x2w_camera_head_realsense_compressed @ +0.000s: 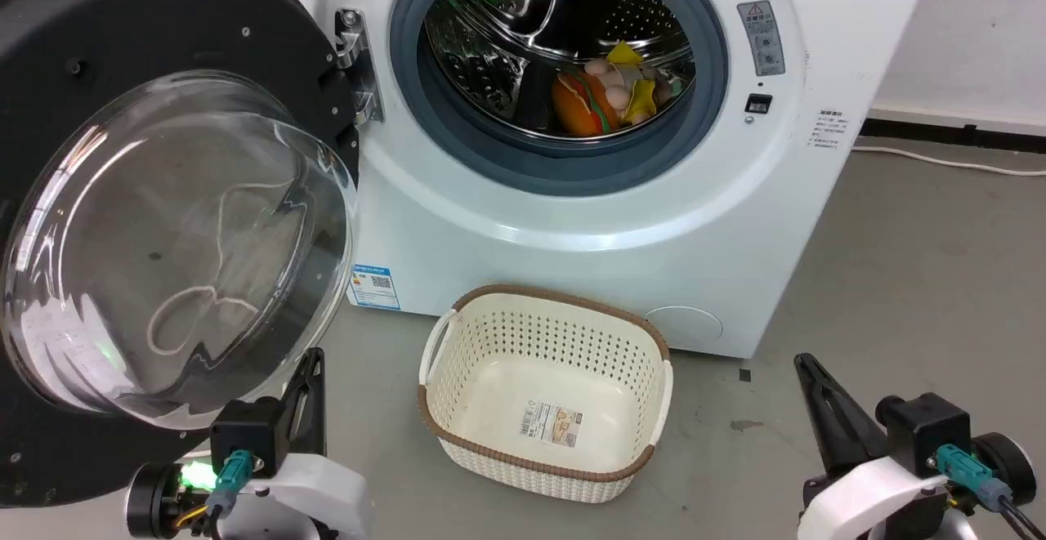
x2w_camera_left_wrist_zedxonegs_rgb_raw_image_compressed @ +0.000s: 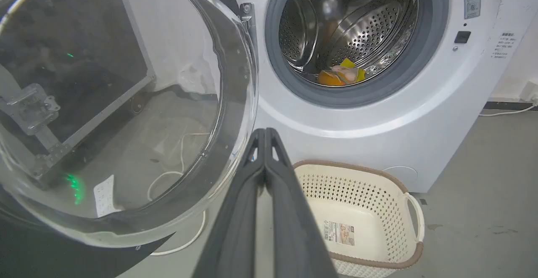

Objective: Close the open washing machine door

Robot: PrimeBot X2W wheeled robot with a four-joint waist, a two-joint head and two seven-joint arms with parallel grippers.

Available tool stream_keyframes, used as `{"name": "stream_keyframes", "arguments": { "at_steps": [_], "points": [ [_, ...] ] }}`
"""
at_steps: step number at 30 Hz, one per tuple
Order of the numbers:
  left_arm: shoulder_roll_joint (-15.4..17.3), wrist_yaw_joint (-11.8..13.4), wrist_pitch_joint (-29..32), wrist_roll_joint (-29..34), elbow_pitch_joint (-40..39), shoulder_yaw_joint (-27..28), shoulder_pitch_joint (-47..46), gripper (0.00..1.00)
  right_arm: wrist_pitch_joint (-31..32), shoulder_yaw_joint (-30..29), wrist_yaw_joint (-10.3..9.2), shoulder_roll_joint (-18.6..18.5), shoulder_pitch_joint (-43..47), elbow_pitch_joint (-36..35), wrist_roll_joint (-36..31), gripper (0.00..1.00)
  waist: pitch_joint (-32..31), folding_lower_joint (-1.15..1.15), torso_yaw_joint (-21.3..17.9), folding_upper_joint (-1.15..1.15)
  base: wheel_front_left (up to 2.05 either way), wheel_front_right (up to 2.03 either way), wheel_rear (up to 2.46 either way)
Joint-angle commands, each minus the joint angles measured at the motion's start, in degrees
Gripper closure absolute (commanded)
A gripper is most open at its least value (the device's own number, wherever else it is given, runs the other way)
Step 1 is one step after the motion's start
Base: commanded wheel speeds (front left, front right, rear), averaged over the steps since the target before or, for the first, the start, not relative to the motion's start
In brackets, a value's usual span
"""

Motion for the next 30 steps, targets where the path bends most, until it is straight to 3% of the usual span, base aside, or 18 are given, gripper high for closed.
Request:
{"name": "stream_keyframes", "arguments": {
  "at_steps": [1, 30],
  "points": [
    [-0.03, 0.15, 0.02, 0.15, -0.26, 0.12, 0.82, 1.00, 0.03, -0.01, 0.05, 0.16, 0.05, -0.27, -0.43, 1.00, 0.00, 0.00, 0.00, 0.00, 0.00, 0.00, 0.00],
    [-0.03, 0.15, 0.02, 0.15, -0.26, 0.12, 0.82, 1.00, 0.03, -0.01, 0.05, 0.16, 0.05, -0.27, -0.43, 1.00, 0.00, 0.00, 0.00, 0.00, 0.00, 0.00, 0.00]
  ]
}}
